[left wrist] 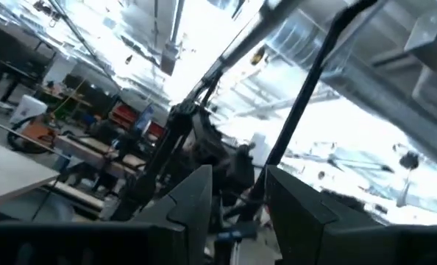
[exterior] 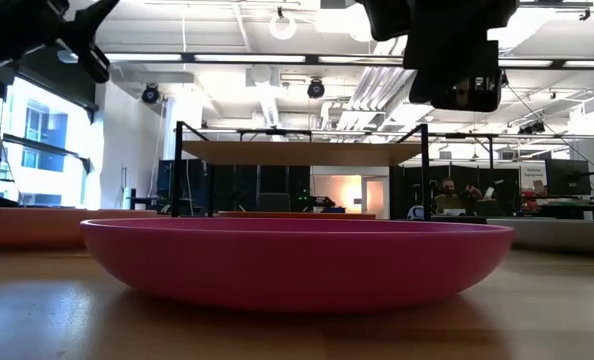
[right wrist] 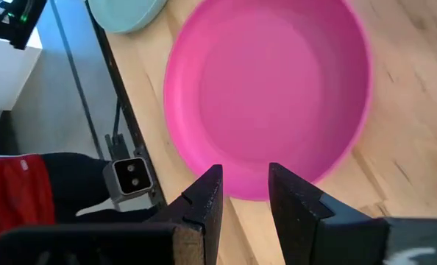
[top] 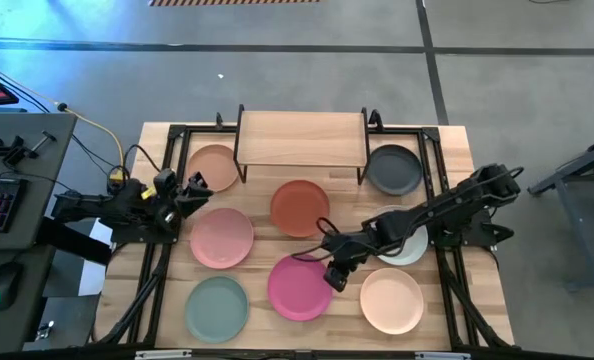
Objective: Place and stack plates onto a shelf
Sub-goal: Put the pink plate on the shelf
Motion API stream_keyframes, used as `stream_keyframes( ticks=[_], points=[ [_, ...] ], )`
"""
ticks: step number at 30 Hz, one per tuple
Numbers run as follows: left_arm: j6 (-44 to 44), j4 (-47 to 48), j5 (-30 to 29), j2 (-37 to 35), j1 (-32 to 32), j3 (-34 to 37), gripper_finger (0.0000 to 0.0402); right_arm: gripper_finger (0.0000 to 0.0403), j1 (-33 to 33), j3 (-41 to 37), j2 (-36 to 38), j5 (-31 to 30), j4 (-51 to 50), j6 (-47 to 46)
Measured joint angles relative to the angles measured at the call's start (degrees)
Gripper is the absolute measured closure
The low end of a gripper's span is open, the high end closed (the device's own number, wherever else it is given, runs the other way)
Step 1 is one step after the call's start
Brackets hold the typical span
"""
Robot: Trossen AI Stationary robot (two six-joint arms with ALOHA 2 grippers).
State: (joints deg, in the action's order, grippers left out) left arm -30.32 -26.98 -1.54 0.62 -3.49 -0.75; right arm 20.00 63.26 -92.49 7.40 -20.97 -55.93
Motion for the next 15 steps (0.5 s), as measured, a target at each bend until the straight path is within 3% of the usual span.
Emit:
stream_keyframes(
  ticks=[5,9,15],
  points=[
    [-5.6,-0.1,-8.7,1.2,0.0,-0.1,0.0284,0.0311,0.6,0.0,0.0,-1.3,-0.4,-1.0],
    [-4.6,-0.3,-8.3,4.8,-0.3,-2.8,0.0284,0.0311,0.8,0.0,0.0,-1.2,-3.6,-1.7],
    [1.4,1.2,-6.4,15.7,-2.0,-10.9,0.0284,0.0311,0.8,0.0,0.0,-0.2,-8.1,0.5]
  ],
)
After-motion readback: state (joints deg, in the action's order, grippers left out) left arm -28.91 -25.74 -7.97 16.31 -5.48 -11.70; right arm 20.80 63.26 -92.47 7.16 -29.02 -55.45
